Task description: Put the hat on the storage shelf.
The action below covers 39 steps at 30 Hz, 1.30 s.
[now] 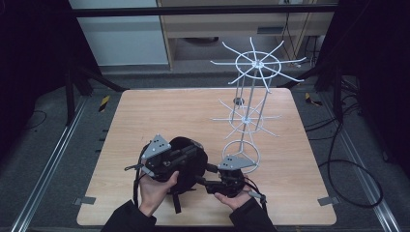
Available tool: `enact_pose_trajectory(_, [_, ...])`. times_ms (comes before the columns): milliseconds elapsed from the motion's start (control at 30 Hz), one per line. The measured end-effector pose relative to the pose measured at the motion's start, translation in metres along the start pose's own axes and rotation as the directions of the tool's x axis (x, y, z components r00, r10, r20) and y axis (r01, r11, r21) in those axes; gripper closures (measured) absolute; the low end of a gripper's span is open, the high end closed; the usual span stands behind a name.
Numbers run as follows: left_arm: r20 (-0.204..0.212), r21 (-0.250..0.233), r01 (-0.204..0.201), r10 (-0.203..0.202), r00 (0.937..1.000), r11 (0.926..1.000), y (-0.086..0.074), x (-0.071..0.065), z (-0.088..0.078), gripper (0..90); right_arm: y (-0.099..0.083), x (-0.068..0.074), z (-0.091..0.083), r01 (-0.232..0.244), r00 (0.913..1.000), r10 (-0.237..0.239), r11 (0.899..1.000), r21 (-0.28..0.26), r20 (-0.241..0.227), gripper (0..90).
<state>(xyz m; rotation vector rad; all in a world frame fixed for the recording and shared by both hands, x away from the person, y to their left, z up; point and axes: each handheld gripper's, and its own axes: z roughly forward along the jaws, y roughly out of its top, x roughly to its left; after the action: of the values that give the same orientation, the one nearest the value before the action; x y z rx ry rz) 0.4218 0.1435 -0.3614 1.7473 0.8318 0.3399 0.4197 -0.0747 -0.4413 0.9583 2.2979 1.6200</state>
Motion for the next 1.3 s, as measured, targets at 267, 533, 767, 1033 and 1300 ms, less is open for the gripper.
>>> enact_pose_trajectory(267, [0.023,-0.049,-0.012,0.013,0.9997,0.9987,0.002,0.002,-0.007,81.8,0.005,-0.004,-0.014,0.006,0.9997,-0.005,0.999,-0.043,0.025,87.9])
enact_pose_trajectory(533, [0.035,-0.067,-0.014,0.016,0.9993,0.9976,-0.002,0.006,-0.022,81.7,0.020,0.004,-0.033,0.118,0.9845,-0.107,0.990,-0.073,0.139,88.0])
enact_pose_trajectory(767, [0.015,-0.031,-0.014,0.014,0.9998,0.9994,-0.021,0.017,-0.038,81.5,0.022,0.015,-0.023,0.174,0.9762,-0.171,0.985,-0.013,0.134,87.6])
enact_pose_trajectory(1033, [-0.018,-0.014,0.031,-0.031,0.9994,0.9994,-0.038,0.035,-0.057,81.3,0.021,0.021,-0.012,0.173,0.9806,-0.172,0.985,-0.001,0.094,68.7])
enact_pose_trajectory(1300, [-0.084,0.016,0.073,-0.072,0.9939,0.9972,-0.055,0.060,-0.077,80.9,0.011,0.009,-0.015,0.135,0.9830,-0.133,0.991,-0.008,0.127,54.2])
